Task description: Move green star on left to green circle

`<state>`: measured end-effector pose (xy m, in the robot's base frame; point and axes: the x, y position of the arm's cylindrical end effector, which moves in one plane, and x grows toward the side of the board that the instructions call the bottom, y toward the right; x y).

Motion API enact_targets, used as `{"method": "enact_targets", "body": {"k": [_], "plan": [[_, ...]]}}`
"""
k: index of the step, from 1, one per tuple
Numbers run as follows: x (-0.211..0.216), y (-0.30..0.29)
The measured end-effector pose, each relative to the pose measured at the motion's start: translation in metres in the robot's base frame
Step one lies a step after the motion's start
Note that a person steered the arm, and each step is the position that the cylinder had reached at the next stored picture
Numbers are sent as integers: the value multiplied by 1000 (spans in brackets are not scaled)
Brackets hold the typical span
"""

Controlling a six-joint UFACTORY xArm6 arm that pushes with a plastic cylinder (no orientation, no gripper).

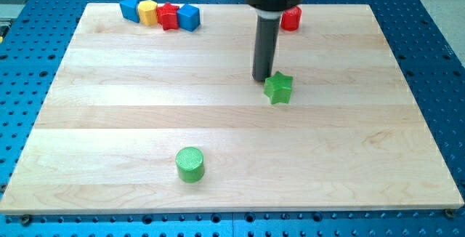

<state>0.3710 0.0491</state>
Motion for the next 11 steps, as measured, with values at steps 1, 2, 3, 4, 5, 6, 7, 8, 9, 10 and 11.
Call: {"method": "enact_targets", "body": {"k": [1, 2, 3, 4, 5, 6, 7, 8, 9, 10, 11], "plan": [[-4, 36], [38, 66], [92, 27], [122, -55], [97, -58], [104, -100], [147, -163], [152, -178], [163, -171], [156, -204], [171, -209]]}}
